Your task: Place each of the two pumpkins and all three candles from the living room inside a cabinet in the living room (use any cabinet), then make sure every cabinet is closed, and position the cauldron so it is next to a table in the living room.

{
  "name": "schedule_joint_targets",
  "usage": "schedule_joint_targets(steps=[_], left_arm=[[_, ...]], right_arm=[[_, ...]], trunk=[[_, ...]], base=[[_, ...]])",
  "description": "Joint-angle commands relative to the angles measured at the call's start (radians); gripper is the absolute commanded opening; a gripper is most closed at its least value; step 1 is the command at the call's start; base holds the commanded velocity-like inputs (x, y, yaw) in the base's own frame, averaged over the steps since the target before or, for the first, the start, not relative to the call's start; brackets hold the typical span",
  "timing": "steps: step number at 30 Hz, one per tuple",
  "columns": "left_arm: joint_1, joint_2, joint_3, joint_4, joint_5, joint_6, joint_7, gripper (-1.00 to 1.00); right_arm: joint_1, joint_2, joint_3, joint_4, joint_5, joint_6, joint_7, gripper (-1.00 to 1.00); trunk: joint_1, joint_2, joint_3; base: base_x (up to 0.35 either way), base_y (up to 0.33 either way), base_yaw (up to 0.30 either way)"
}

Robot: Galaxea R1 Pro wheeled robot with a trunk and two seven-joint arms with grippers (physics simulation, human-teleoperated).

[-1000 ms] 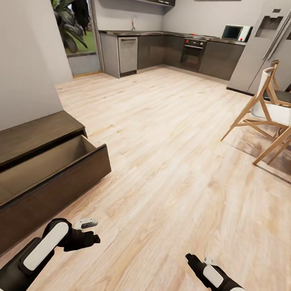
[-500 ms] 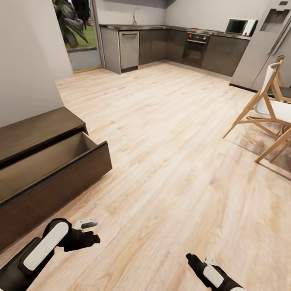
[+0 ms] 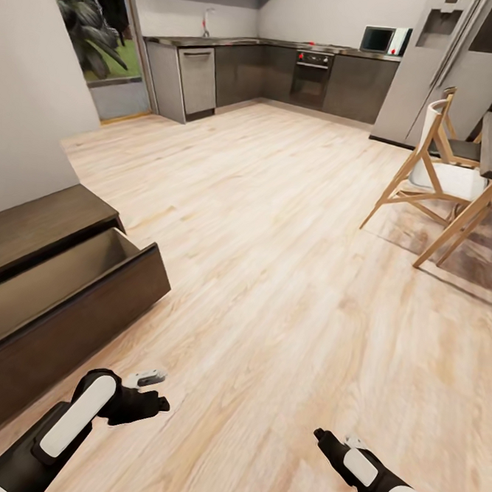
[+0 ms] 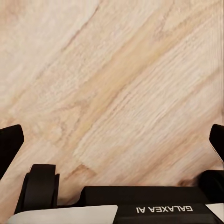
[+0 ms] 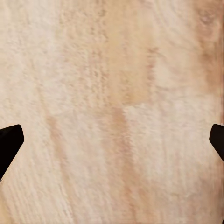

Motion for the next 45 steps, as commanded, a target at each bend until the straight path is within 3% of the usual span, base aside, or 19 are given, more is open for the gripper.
schedule_joint_targets(steps=[1, 5, 14, 45], left_arm=[[-0.001, 0.001, -0.002, -0.001, 0.01, 0.0, 0.01, 1.0], [0.0, 0.001, -0.002, -0.001, 0.01, 0.0, 0.009, 1.0], [-0.001, 0.001, -0.002, -0.001, -0.027, 0.0, 0.007, 1.0], [-0.001, 0.001, -0.002, -0.001, -0.028, 0.0, 0.008, 1.0]], right_arm=[[0.0, -0.001, 0.008, -0.003, -0.007, 0.004, -0.007, 1.0], [0.0, -0.001, 0.008, -0.003, -0.008, 0.004, -0.007, 1.0], [0.0, -0.001, 0.008, -0.003, -0.009, 0.004, -0.008, 1.0], [0.0, 0.001, 0.008, -0.001, -0.007, 0.004, -0.008, 1.0]], trunk=[[0.0, 0.0, -0.001], [0.0, 0.0, -0.001], [0.0, 0.0, -0.001], [0.0, 0.0, -0.001]], base=[[0.152, -0.138, -0.271], [0.158, -0.139, -0.279], [0.127, -0.119, -0.284], [0.002, -0.002, -0.285]])
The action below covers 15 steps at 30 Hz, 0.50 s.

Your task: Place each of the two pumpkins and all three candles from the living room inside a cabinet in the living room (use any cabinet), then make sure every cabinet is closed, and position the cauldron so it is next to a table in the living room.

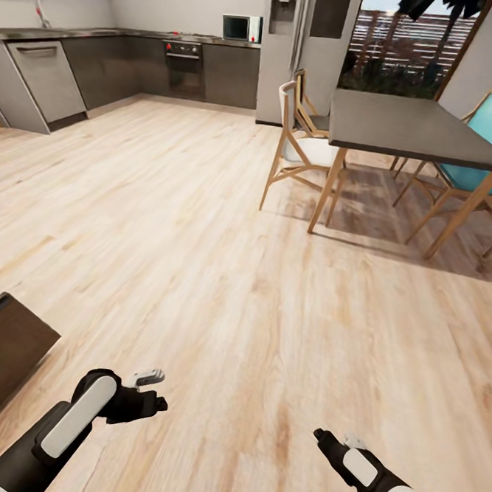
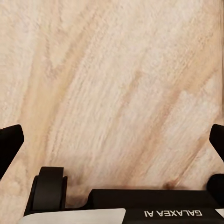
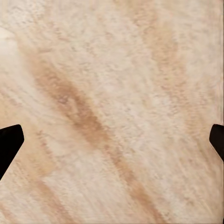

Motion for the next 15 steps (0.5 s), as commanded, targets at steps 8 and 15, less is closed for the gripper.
schedule_joint_targets(steps=[8, 15], left_arm=[[0.0, 0.001, -0.002, -0.001, 0.01, 0.0, 0.011, 1.0], [0.0, 0.001, -0.002, -0.001, 0.01, 0.0, 0.01, 1.0]], right_arm=[[0.0, 0.0, 0.008, -0.003, -0.007, -0.005, -0.007, 1.0], [0.0, 0.0, 0.008, -0.003, -0.007, -0.053, -0.007, 1.0]], trunk=[[0.0, 0.0, -0.001], [0.0, 0.0, -0.001]], base=[[0.0, 0.0, -0.285], [0.0, 0.0, -0.285]])
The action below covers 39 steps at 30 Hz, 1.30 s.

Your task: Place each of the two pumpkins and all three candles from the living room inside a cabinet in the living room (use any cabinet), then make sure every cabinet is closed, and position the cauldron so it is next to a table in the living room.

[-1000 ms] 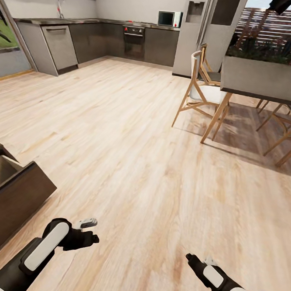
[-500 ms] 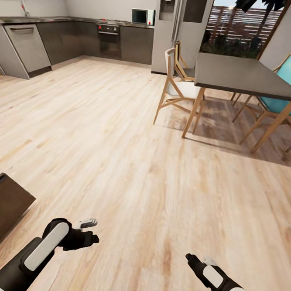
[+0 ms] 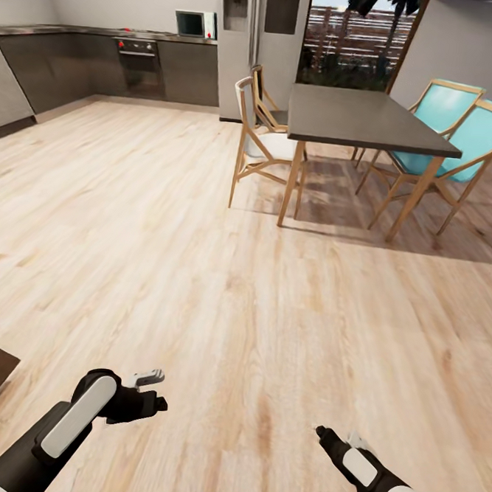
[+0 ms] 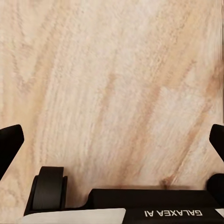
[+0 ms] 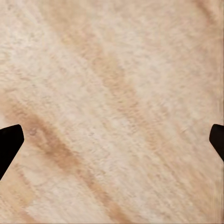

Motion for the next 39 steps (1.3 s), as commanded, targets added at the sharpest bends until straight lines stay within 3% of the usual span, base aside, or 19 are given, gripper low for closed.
schedule_joint_targets(steps=[1, 36, 39], left_arm=[[-0.001, 0.001, -0.002, -0.001, 0.01, 0.0, 0.01, 1.0], [0.0, 0.001, -0.002, -0.003, 0.01, 0.0, 0.014, 1.0], [-0.001, 0.001, -0.002, -0.002, 0.01, 0.0, 0.016, 1.0]], right_arm=[[0.0, -0.001, 0.008, -0.003, -0.006, 0.003, -0.007, 1.0], [0.0, 0.0, 0.008, 0.021, -0.008, 0.011, -0.009, 1.0], [0.0, 0.0, 0.008, 0.037, -0.008, 0.006, -0.009, 1.0]], trunk=[[0.0, 0.0, -0.001], [0.0, 0.0, -0.019], [-0.012, 0.021, -0.012]], base=[[0.0, 0.0, -0.285], [0.0, 0.0, -0.277], [0.0, 0.0, -0.255]])
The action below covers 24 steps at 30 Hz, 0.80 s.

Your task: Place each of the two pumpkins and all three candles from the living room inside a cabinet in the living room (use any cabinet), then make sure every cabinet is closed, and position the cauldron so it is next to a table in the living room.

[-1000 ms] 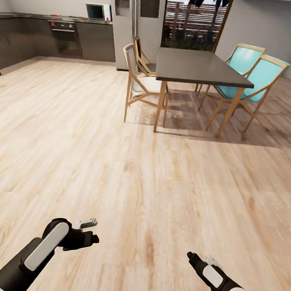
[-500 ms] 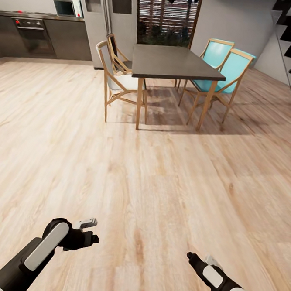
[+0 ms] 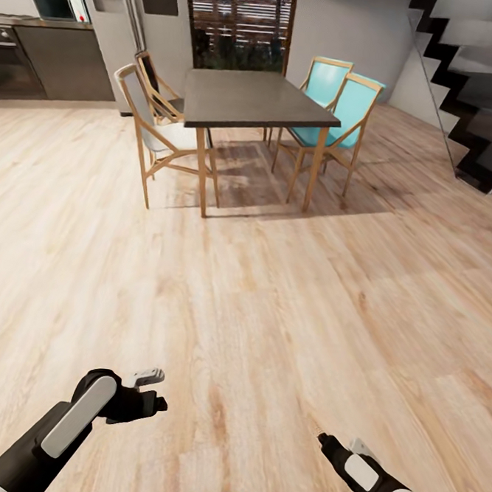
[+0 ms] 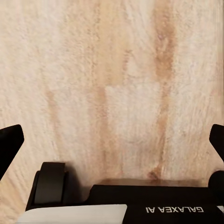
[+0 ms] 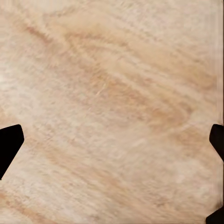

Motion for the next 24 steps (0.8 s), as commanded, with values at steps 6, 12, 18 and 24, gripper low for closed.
schedule_joint_targets(steps=[6, 12, 18, 24], left_arm=[[0.001, 0.0, -0.028, -0.001, -0.014, -0.001, 0.012, 1.0], [-0.001, -0.002, -0.05, 0.012, -0.031, -0.005, 0.012, 1.0], [-0.003, -0.078, -0.056, 0.123, -0.202, -0.07, 0.009, 1.0], [-0.005, -0.15, -0.055, 0.242, -0.4, -0.188, 0.002, 1.0]], right_arm=[[0.0, -0.001, 0.008, 0.001, -0.006, 0.001, -0.007, 1.0], [0.0, 0.0, 0.008, 0.001, -0.004, -0.002, -0.007, 1.0], [0.0, 0.0, 0.011, 0.0, 0.008, -0.025, -0.007, 1.0], [-0.001, 0.001, 0.018, -0.002, 0.017, -0.087, -0.014, 1.0]], trunk=[[-0.023, 0.042, 0.013], [-0.046, 0.084, 0.027], [-0.069, 0.126, 0.039], [-0.092, 0.168, 0.053]], base=[[0.0, 0.0, -0.255], [0.0, 0.0, -0.254], [0.0, 0.0, -0.234], [0.0, 0.0, -0.073]])
